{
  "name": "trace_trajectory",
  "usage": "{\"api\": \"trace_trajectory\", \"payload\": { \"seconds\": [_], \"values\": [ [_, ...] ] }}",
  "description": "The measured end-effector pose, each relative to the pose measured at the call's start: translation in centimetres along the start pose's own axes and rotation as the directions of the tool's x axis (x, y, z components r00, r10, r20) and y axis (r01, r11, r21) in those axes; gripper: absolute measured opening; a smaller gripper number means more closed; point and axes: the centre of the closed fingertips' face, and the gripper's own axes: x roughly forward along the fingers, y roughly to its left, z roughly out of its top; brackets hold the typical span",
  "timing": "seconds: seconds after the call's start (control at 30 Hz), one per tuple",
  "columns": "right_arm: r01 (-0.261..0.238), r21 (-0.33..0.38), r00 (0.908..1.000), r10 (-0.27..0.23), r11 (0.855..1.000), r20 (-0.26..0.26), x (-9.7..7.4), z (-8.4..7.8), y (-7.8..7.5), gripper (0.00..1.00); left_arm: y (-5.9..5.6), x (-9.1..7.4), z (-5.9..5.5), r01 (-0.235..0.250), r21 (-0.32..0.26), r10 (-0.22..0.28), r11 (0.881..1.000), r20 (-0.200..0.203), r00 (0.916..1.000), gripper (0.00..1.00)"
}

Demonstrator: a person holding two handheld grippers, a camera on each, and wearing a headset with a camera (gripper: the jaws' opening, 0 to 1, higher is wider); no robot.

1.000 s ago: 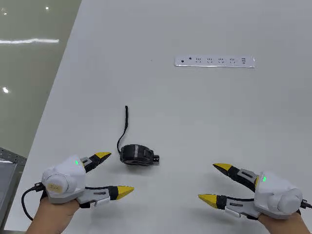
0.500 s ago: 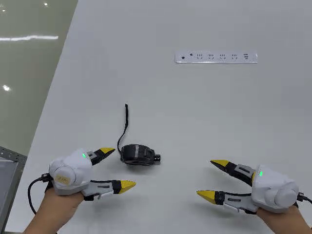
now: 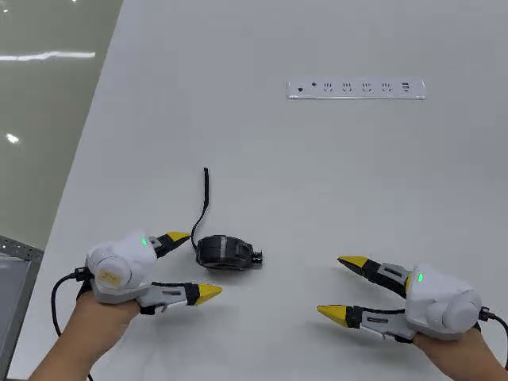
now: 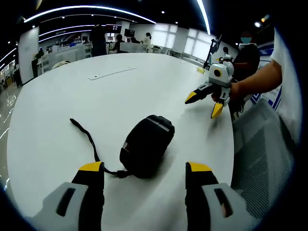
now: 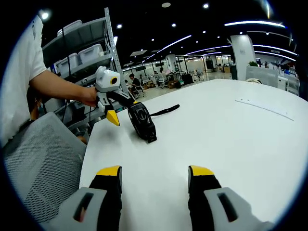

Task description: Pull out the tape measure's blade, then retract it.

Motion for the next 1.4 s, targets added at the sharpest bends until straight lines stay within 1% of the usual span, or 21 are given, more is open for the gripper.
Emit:
{"api": "trace_trajectory", "payload": {
  "seconds": [0.07, 0.17, 0.3, 0.57, 0.67, 0.73, 1.0, 1.2, 1.27, 1.3, 1.33, 1.4],
  "values": [
    [-0.014, -0.003, 0.9999, 0.014, 1.0, -0.007, 0.3, -0.2, 0.0, 0.56, 0.0, 0.1, 0.0, 0.009, 0.013, -0.009, 1.0, -0.001, 1.0, 0.65],
    [-0.02, -0.01, 0.9996, 0.02, 1.0, -0.021, 0.6, -0.4, -0.2, 0.56, 0.3, 0.3, -0.1, 0.012, 0.015, -0.012, 1.0, -0.017, 0.9998, 0.63],
    [-0.02, -0.01, 0.9996, 0.02, 1.0, -0.02, 0.8, -0.5, -0.5, 0.56, 0.7, 0.5, 0.0, 0.012, 0.018, -0.012, 1.0, -0.016, 0.9998, 0.63],
    [-0.029, -0.011, 0.9992, 0.029, 1.0, -0.026, 1.4, -0.6, -0.7, 0.55, 0.5, 1.4, 0.2, 0.052, 0.036, -0.051, 0.998, -0.03, 0.9982, 0.6],
    [-0.031, -0.019, 0.9987, 0.031, 0.999, -0.042, 1.6, -0.9, -0.9, 0.55, 0.3, 1.7, 0.4, 0.072, 0.046, -0.071, 0.996, -0.035, 0.9969, 0.58],
    [-0.034, -0.018, 0.9986, 0.033, 0.999, -0.041, 1.7, -0.8, -1.0, 0.55, 0.1, 2.0, 0.6, 0.088, 0.057, -0.085, 0.995, -0.04, 0.9955, 0.58],
    [-0.045, -0.017, 0.9982, 0.045, 0.999, -0.041, 2.2, -0.8, -1.1, 0.55, 0.0, 2.5, 0.7, 0.119, 0.081, -0.114, 0.99, -0.055, 0.9919, 0.56],
    [-0.052, -0.013, 0.998, 0.051, 0.999, -0.038, 2.4, -0.6, -1.2, 0.54, 0.0, 2.8, 0.6, 0.139, 0.086, -0.134, 0.987, -0.069, 0.9886, 0.53],
    [-0.054, -0.013, 0.9978, 0.054, 0.998, -0.038, 2.5, -0.6, -1.3, 0.54, -0.2, 2.7, 0.7, 0.158, 0.086, -0.152, 0.984, -0.068, 0.986, 0.48],
    [-0.055, -0.013, 0.9978, 0.055, 0.998, -0.038, 2.6, -0.5, -1.3, 0.54, -0.4, 2.7, 0.7, 0.168, 0.088, -0.163, 0.982, -0.067, 0.9844, 0.43],
    [-0.057, -0.014, 0.9977, 0.056, 0.998, -0.038, 2.6, -0.5, -1.3, 0.54, -0.4, 2.7, 0.7, 0.172, 0.091, -0.166, 0.981, -0.071, 0.9835, 0.41],
    [-0.058, -0.014, 0.9975, 0.058, 0.998, -0.04, 2.7, -0.5, -1.3, 0.53, -0.4, 2.8, 0.5, 0.175, 0.085, -0.169, 0.981, -0.081, 0.9824, 0.4]
  ]
}}
